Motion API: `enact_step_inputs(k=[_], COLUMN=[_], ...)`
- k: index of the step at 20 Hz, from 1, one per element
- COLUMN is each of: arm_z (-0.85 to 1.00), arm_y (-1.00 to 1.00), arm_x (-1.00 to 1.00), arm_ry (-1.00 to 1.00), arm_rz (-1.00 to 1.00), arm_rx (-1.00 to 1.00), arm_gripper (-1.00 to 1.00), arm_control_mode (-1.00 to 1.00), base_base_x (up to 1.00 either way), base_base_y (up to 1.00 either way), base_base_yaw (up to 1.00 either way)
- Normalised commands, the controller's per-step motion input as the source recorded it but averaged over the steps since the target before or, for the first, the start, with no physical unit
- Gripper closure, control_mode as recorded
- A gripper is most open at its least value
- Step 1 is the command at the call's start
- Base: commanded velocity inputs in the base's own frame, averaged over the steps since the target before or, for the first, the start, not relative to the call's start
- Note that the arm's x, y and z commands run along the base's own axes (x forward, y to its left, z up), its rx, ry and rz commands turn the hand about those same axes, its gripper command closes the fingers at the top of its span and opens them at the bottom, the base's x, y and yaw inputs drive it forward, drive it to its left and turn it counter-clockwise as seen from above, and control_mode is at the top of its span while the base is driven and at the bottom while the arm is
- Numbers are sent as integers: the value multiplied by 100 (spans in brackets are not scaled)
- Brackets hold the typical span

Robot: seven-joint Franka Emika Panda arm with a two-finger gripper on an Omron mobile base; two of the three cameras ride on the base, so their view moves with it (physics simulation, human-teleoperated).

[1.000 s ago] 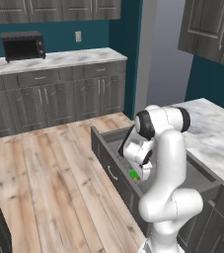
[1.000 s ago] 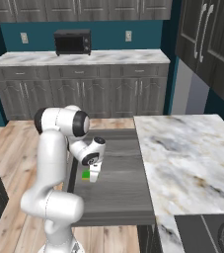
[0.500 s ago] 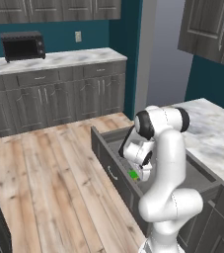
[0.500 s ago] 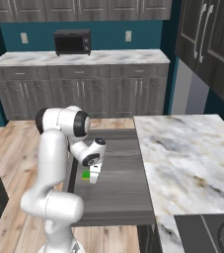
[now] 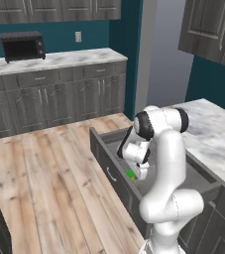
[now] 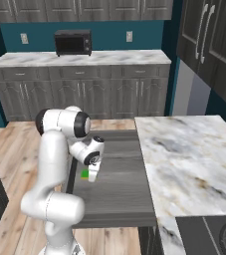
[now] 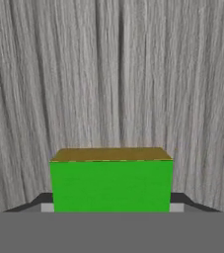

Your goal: Restock the sink supplies by placing the sponge and soap dispenser on the counter and next to the sink. Make sure the soap dispenser is upright.

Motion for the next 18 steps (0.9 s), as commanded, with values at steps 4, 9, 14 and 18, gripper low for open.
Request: enact_step_inputs(k=[4, 9, 14, 18], arm_z=[29, 93, 100, 100], arm_y=[-3, -18, -2, 0], arm_x=[-4, -54, -87, -73], arm_ry=[-15, -29, -36, -34], arm_rz=[0, -1, -4, -5], arm_rx=[0, -2, -4, -7], arm_gripper=[100, 100, 100, 100], arm_control_mode=[-100, -100, -100, -100], base_base_x=[0, 0, 0, 0], base_base_y=[0, 0, 0, 0], base_base_yaw=[0, 0, 0, 0])
